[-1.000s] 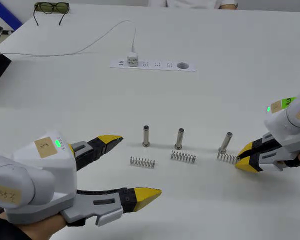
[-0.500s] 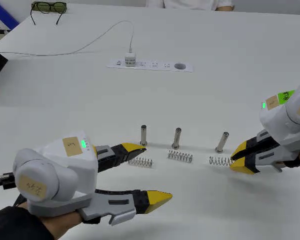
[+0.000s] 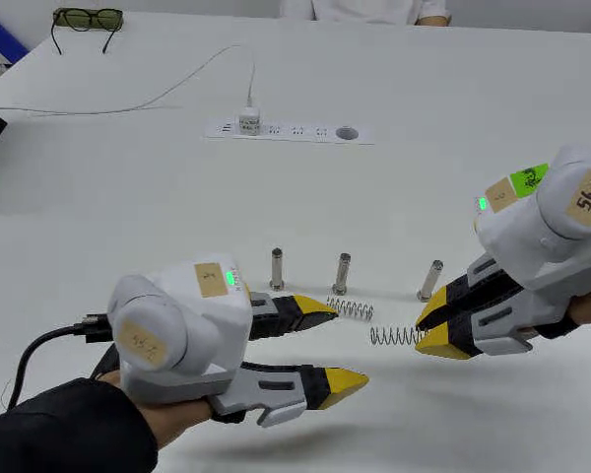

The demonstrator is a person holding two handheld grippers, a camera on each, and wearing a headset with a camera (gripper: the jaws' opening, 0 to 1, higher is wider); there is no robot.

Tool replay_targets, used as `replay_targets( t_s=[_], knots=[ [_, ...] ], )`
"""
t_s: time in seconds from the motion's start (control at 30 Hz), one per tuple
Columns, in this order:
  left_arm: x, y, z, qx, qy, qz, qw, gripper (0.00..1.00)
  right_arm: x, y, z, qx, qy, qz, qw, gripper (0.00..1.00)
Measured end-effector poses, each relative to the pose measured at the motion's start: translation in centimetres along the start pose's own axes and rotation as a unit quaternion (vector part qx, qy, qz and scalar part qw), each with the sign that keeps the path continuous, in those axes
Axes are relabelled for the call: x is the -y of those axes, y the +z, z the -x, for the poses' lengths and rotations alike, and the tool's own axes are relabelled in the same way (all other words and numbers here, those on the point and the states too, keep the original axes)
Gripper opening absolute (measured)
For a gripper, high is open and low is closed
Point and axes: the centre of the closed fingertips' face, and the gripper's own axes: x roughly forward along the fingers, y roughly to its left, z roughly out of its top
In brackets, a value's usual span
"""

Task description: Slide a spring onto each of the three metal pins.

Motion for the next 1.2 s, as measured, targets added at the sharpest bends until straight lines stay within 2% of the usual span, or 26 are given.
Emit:
replay_targets(
  t_s=[0.6,0.67,0.97,1.2],
  knots=[
    [-0.4,-0.3,-1.3,-0.019,-0.001,-0.052,0.9985,0.15,-0.5,1.6,0.1,-0.006,0.014,0.019,0.9997,0.12],
    [-0.5,-0.3,-1.3,-0.020,-0.001,-0.055,0.9983,0.12,-0.7,2.1,0.3,0.001,0.014,0.019,0.9997,0.12],
    [-0.5,-0.3,-1.3,-0.021,0.000,-0.051,0.9985,0.12,-0.8,4.4,0.8,0.036,0.001,0.028,0.9990,0.11],
    [-0.4,0.1,-1.2,-0.012,-0.001,-0.035,0.9993,0.11,-1.1,5.7,1.2,0.058,-0.008,0.035,0.9977,0.12]
  ],
)
